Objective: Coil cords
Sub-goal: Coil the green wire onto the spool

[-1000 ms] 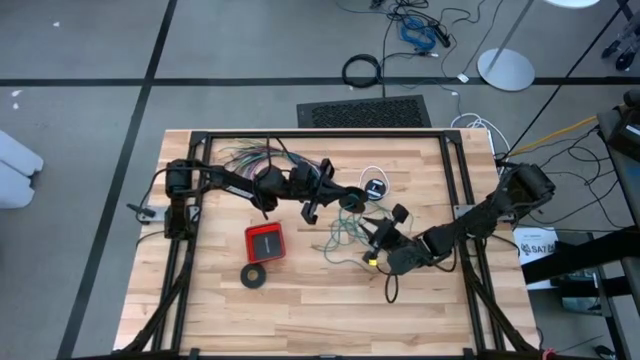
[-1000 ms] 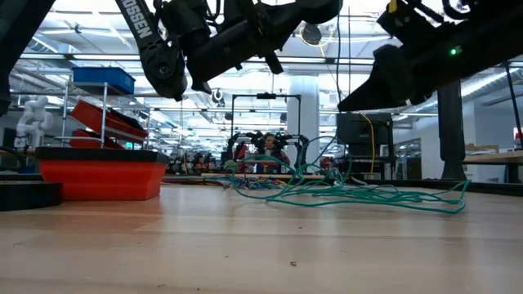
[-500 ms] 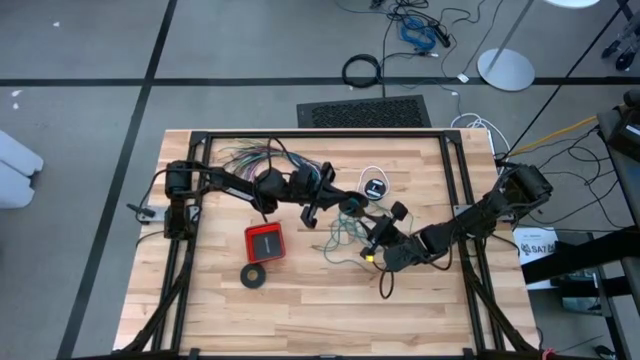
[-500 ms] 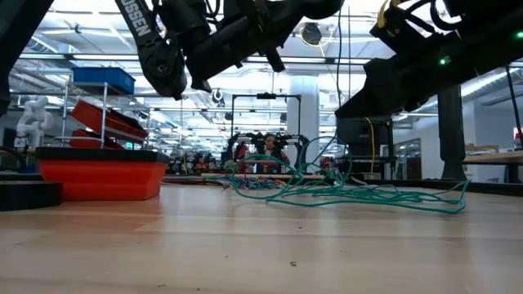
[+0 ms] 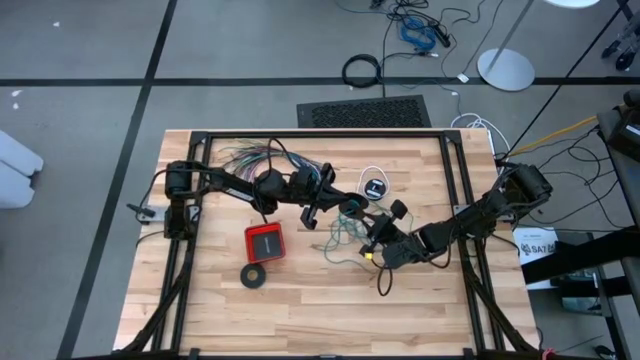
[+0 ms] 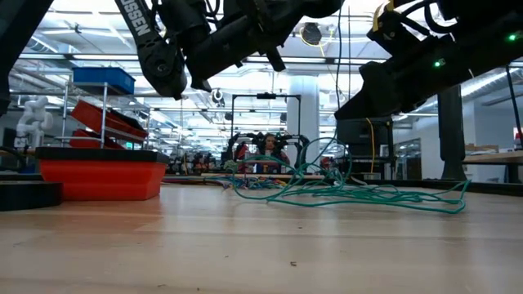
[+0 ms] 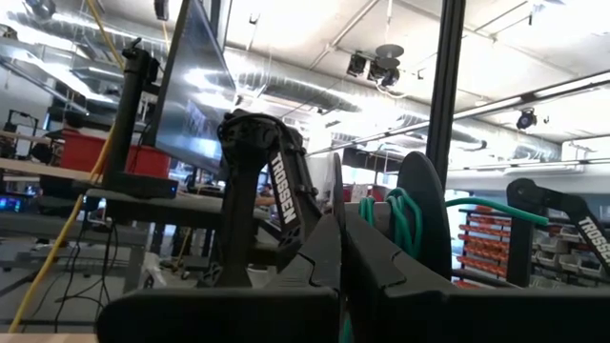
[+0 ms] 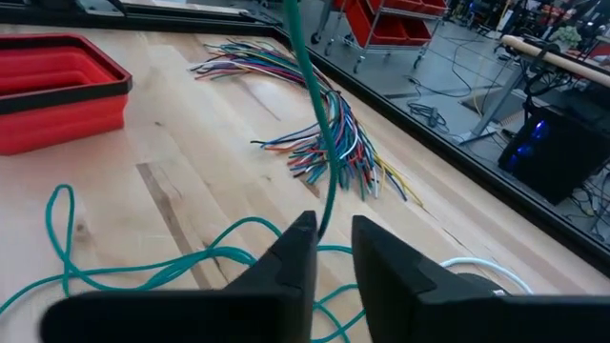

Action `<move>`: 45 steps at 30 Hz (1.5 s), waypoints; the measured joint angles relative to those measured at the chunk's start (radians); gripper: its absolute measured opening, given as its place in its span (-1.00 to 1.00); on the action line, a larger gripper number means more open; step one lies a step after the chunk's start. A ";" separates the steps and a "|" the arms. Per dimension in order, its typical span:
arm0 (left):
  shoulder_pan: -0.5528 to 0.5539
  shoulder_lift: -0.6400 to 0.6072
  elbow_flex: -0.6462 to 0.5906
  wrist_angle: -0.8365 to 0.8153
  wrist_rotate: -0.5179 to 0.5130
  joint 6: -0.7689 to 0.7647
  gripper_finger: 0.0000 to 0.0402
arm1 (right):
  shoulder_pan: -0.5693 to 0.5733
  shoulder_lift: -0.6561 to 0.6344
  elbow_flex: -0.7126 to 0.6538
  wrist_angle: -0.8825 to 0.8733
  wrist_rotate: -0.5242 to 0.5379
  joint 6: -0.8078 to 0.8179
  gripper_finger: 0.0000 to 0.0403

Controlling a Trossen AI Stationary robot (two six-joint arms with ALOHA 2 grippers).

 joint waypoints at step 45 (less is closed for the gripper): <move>-0.104 -0.001 0.073 -0.223 -0.691 0.511 -1.00 | -0.215 0.000 0.000 0.151 -0.310 0.129 -1.00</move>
